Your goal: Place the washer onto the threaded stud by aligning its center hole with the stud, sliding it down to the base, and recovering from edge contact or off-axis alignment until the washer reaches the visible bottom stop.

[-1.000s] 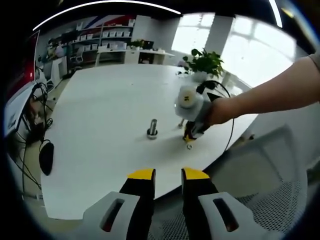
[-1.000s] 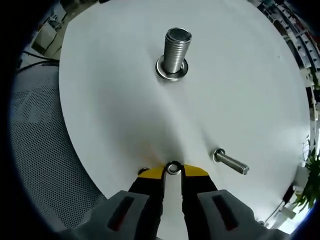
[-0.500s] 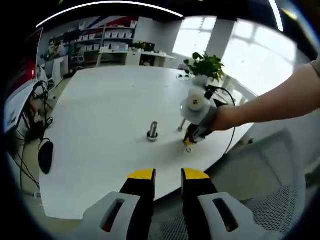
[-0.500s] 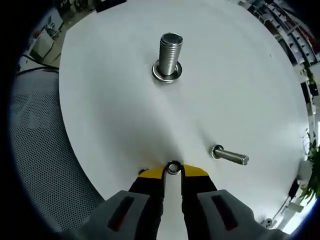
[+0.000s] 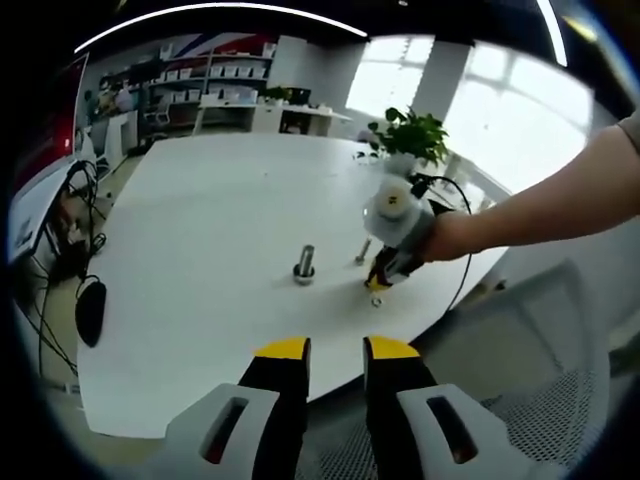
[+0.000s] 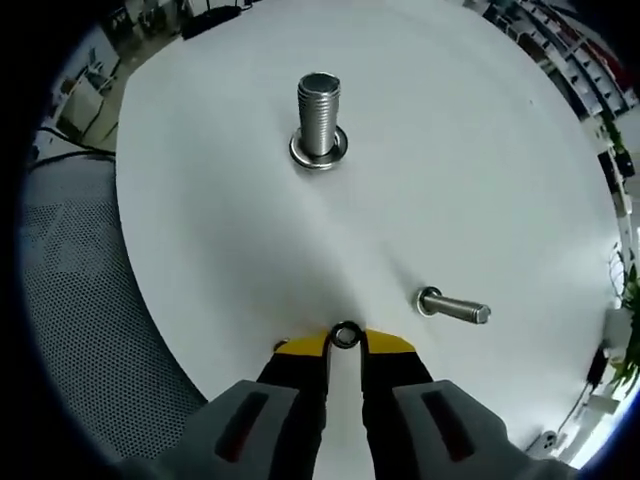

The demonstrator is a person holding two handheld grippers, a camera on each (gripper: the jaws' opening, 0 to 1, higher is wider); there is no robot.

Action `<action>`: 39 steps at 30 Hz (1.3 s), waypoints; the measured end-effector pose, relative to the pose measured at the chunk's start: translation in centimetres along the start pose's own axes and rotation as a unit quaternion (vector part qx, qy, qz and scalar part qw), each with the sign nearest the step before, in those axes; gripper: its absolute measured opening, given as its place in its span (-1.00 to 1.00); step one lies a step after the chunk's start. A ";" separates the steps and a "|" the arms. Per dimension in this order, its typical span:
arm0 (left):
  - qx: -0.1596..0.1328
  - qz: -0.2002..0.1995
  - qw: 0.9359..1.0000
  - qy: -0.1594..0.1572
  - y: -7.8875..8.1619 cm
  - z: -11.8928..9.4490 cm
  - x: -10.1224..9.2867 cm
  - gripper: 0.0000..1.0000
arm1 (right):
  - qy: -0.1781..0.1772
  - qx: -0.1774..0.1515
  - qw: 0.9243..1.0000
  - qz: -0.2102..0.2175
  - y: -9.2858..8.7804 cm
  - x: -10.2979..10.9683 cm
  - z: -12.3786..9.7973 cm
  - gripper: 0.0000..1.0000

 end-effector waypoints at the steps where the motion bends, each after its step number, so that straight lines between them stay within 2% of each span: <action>1: 0.000 0.000 1.000 0.001 0.0 0.0 0.0 -0.63 | 0.000 -0.001 1.000 0.000 0.0 0.1 0.0 -0.74; 14: -0.004 -0.002 1.000 0.002 0.1 0.0 0.1 -0.62 | -0.004 -0.028 1.000 0.002 -0.5 -0.2 -1.5 -0.74; 24: -0.002 -0.002 1.000 0.006 0.1 0.1 0.1 -0.62 | 0.002 -0.064 0.998 0.026 -1.6 -0.6 -3.4 -0.74; 31: -0.001 -0.006 1.000 0.011 0.1 0.1 0.2 -0.62 | -0.006 -0.078 0.997 0.015 -1.8 -0.6 -4.8 -0.74; 34: -0.002 -0.007 1.000 0.013 0.1 0.0 0.3 -0.62 | -0.006 -0.098 0.995 0.025 -1.7 -0.8 -5.8 -0.74; 39: -0.003 -0.006 1.000 0.014 0.1 0.0 0.2 -0.62 | -0.017 -0.122 0.992 0.017 -1.4 -1.3 -7.2 -0.74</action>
Point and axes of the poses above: the point that each gripper's makers call its tool centre point, and the gripper's own axes: z roughly forward along the fingers, x roughly to its left, y roughly out of its top, the point moved 9 cm from there along -z, roughly backward along the fingers, and after that the axes turned 14 degrees about y, right-handed, at the moved point
